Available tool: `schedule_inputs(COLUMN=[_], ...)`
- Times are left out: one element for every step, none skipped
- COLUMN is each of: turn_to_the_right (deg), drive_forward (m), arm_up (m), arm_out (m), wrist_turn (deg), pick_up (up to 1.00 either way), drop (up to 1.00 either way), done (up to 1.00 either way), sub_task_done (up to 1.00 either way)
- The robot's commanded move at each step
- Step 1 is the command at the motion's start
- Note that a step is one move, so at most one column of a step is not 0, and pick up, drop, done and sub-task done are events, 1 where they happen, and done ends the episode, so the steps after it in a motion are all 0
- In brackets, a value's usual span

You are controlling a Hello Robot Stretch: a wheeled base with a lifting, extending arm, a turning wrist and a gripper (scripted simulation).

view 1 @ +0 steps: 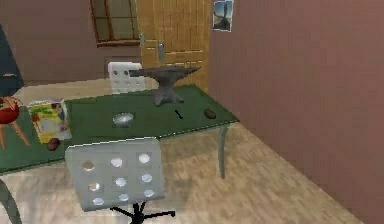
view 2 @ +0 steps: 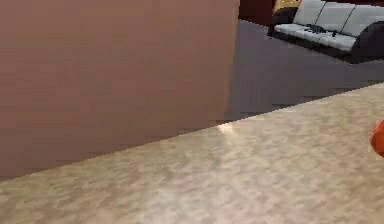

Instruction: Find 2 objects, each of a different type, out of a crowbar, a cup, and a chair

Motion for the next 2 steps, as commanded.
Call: schedule_inputs(turn_to_the_right=[-21.0, 0.0], drive_forward=[0.00, 0.00], arm_up=[0.00, 0.00], arm_out=[0.00, 0.00], wrist_turn=[0.0, 0.0], pick_up=[0.00, 0.00], drop=[0.00, 0.00], done=[0.00, 1.00], sub_task_done=[0.00, 0.00])
